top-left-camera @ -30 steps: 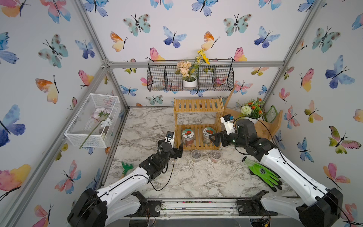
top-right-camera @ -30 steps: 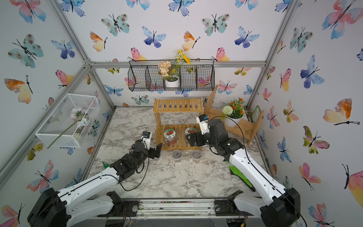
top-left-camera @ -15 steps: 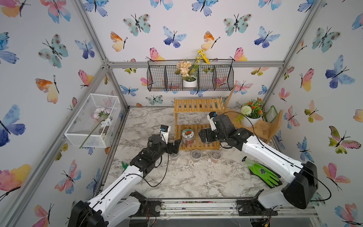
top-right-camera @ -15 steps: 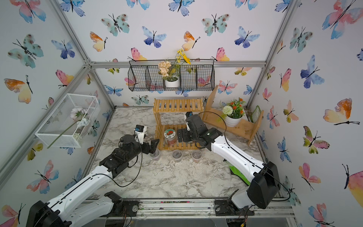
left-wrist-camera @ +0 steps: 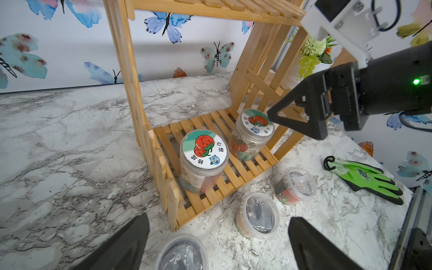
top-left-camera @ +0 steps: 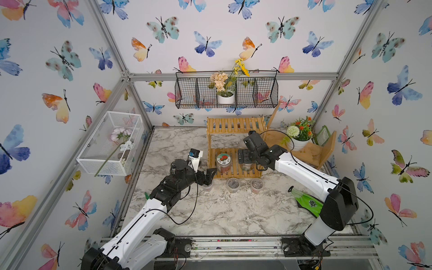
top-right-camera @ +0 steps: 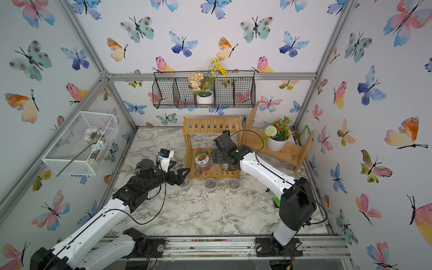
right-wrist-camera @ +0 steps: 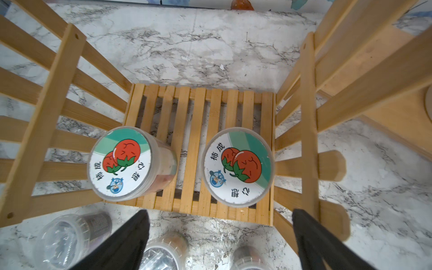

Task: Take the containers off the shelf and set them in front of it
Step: 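Pick up a container from the shelf.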

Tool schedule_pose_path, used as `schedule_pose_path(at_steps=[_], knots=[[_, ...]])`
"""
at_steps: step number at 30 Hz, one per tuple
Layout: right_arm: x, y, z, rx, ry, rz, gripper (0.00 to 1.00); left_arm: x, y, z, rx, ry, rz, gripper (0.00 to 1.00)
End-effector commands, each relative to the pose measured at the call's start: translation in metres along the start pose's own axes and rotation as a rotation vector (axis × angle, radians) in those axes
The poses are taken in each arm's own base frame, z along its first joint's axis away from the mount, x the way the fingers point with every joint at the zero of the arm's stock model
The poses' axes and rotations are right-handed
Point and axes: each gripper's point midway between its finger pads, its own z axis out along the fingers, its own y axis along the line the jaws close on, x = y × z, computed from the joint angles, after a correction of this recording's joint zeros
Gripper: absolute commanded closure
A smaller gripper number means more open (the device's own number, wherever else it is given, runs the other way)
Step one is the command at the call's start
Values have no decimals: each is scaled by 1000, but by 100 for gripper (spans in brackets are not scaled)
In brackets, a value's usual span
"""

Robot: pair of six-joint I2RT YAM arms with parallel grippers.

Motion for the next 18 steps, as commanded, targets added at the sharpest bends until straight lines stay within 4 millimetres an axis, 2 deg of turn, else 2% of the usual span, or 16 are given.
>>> schedule_pose_path(at_steps=[1, 18], knots=[[-2, -9, 4, 75, -2, 9, 2, -8, -13, -8, 90, -5, 4, 1], [6, -8, 40, 169, 0, -20, 2, -6, -3, -11, 96, 4, -13, 1]])
